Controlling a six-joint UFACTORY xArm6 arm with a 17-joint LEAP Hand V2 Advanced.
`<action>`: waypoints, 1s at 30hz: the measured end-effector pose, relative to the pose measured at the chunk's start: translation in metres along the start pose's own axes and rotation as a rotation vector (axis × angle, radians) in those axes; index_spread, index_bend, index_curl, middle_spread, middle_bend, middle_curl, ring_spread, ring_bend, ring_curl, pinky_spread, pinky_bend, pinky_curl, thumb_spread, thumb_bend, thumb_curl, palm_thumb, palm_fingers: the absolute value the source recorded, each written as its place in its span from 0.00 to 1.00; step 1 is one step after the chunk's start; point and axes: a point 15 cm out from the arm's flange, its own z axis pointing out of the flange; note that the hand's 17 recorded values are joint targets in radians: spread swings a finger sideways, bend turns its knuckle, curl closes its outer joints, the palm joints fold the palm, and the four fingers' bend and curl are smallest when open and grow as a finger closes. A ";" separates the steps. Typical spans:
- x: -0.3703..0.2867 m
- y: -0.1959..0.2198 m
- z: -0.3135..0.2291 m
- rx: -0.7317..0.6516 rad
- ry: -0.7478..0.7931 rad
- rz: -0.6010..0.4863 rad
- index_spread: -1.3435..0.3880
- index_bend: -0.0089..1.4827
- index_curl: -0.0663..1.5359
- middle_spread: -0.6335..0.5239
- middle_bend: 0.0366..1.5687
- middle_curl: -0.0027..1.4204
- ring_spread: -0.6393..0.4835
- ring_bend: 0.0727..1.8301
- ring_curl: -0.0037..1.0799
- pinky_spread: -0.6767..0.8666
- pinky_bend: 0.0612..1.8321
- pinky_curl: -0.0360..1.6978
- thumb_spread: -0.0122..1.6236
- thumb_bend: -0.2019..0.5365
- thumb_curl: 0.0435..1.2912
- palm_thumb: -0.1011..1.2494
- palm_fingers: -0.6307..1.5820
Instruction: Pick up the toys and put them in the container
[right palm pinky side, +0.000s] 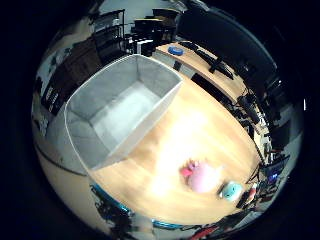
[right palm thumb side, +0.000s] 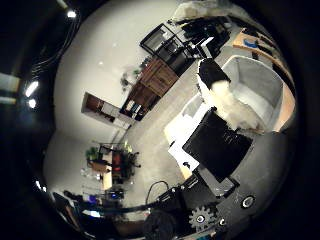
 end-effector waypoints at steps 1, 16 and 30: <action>0.001 0.000 -0.001 0.002 0.002 0.002 0.41 0.33 0.35 0.15 0.09 0.17 0.16 0.43 0.26 0.18 0.61 0.02 0.63 0.24 0.38 0.55 0.59; 0.010 -0.013 -0.011 0.017 0.010 0.047 0.41 0.31 0.34 0.16 0.10 0.18 0.19 0.44 0.26 0.20 0.59 0.02 0.63 0.24 0.38 0.55 0.57; 0.031 -0.029 -0.086 0.086 0.047 0.105 0.40 0.29 0.33 0.18 0.12 0.21 0.22 0.43 0.25 0.33 0.47 0.01 0.62 0.24 0.38 0.56 0.53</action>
